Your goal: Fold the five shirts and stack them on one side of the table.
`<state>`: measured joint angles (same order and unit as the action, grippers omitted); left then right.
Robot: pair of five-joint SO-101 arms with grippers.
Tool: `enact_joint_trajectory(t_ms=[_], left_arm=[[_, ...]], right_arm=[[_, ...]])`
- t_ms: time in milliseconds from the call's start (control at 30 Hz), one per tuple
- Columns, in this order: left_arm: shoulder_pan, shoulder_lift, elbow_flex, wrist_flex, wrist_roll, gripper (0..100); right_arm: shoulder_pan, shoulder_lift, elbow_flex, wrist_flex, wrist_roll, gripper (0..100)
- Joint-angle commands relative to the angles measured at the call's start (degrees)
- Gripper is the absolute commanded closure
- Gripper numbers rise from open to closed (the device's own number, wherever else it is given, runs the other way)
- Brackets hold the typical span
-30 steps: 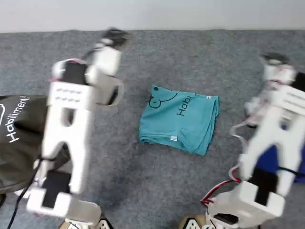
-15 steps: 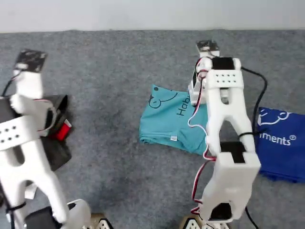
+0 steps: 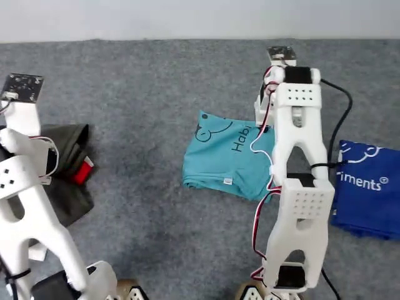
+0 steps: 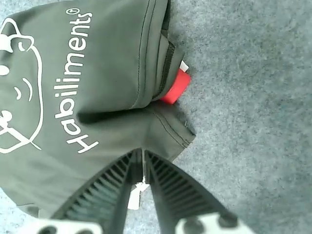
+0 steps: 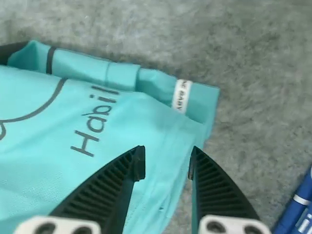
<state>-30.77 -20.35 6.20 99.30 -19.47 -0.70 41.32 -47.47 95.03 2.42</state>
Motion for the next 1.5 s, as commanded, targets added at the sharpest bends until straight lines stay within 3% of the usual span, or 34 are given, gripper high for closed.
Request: enact_joint_trajectory(t_ms=[0, 867, 1100, 1333, 1467], left_arm=[[0.0, -1.8, -0.3, 1.1, -0.4, 99], [0.1, -1.8, -0.3, 1.1, -0.4, 99], [0.1, -1.8, -0.3, 1.1, -0.4, 99], [0.1, -1.8, -0.3, 1.1, -0.4, 99], [0.1, -1.8, -0.3, 1.1, -0.4, 99]], right_arm=[[1.3, -0.7, -3.8, 0.8, -0.5, 84.3], [0.7, 5.8, -4.0, 0.4, -0.8, 84.6], [0.7, 5.8, -4.0, -0.5, -0.4, 99.1], [1.1, 5.8, -4.0, -0.5, -0.1, 99.0], [2.3, 5.2, -4.2, 0.0, 4.1, 99.0]])
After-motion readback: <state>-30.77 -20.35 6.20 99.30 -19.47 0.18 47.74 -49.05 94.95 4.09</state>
